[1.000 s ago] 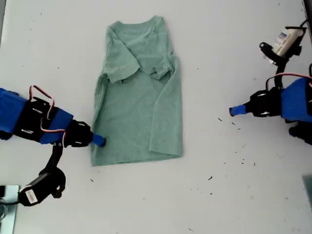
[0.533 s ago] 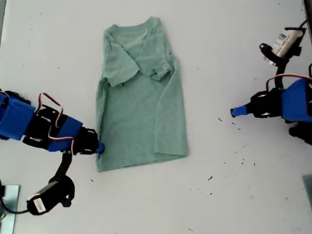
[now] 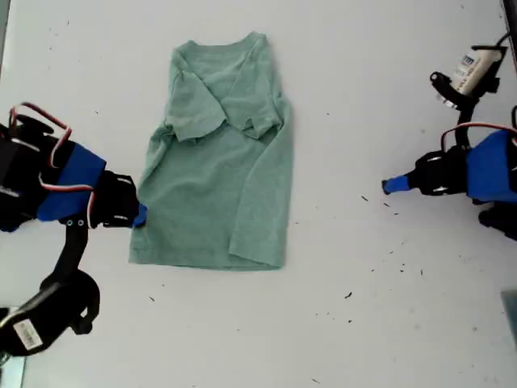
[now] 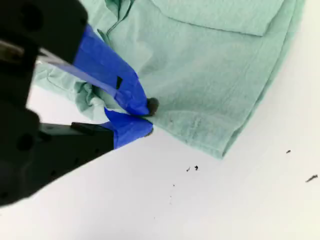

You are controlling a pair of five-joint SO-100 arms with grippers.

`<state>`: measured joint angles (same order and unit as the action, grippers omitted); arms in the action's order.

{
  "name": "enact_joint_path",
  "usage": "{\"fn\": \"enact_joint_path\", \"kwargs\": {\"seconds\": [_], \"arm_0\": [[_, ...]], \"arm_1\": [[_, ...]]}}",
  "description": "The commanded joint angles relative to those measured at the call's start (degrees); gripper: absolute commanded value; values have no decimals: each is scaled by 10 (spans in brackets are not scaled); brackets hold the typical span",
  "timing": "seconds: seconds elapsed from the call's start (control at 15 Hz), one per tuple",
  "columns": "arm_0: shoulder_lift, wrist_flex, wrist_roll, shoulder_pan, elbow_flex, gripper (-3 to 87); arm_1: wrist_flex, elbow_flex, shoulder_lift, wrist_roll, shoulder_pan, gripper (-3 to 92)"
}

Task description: Fold t shirt

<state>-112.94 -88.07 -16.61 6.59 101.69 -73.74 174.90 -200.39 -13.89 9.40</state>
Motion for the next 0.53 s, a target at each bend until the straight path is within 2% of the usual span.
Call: {"fn": "enact_joint_path", "kwargs": {"seconds": [0.0, 0.07, 0.2, 0.33, 0.4, 0.47], "arm_0": [[11, 4, 27, -14, -76, -2], [48, 11, 49, -18, -131, -2], [171, 67, 121, -31, -269, -2], [318, 159, 180, -57, -332, -2], [390, 195, 190, -68, -361, -2], [461, 203, 201, -81, -399, 18]], "arm_1": [[3, -8, -5, -11, 7, 22], [1, -8, -5, -11, 7, 22], [1, -6, -5, -9, 6, 22], [1, -7, -5, -6, 3, 22], [0, -7, -5, -4, -2, 22], [-1, -7, -5, 3, -9, 22]]}}
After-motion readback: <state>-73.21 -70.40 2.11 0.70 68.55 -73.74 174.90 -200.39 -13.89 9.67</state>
